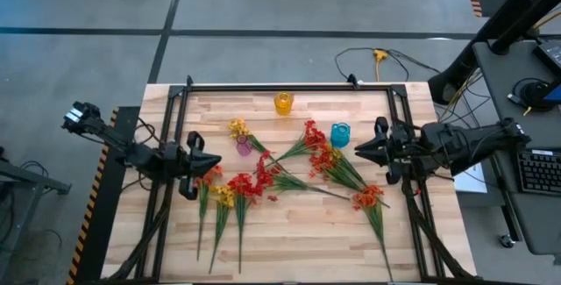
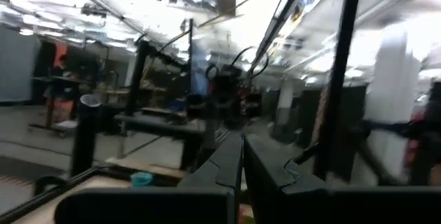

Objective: Sort flowers into vase by color
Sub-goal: Put the center red flower into the blue vase

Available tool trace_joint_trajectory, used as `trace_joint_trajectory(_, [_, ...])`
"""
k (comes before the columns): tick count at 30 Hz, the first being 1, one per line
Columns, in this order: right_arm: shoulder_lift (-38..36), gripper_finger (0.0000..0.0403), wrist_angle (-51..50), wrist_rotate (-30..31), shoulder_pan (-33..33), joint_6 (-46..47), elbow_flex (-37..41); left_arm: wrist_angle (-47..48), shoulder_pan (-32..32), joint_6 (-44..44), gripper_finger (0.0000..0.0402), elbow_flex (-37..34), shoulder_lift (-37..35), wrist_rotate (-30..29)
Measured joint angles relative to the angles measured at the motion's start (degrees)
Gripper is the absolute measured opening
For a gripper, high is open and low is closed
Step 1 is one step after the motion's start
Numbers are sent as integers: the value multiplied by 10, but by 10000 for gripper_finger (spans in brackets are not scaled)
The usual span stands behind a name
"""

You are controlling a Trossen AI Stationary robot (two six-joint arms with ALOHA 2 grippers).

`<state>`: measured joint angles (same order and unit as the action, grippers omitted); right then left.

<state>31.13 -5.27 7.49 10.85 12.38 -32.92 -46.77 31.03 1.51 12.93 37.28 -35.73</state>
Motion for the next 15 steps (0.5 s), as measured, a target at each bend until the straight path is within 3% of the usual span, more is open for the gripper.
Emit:
trace_joint_trajectory(4, [34, 57, 1, 0, 0, -16, -27, 138, 0, -38, 0, 41, -5, -61])
trace_joint_trajectory(11, [124, 57, 7, 0, 0, 5, -86, 544, 0, -173, 0, 167, 5, -49])
trace_joint_trajectory(15, [198, 57, -12, 26, 0, -16, -136, 634, 4, -196, 0, 190, 31, -42])
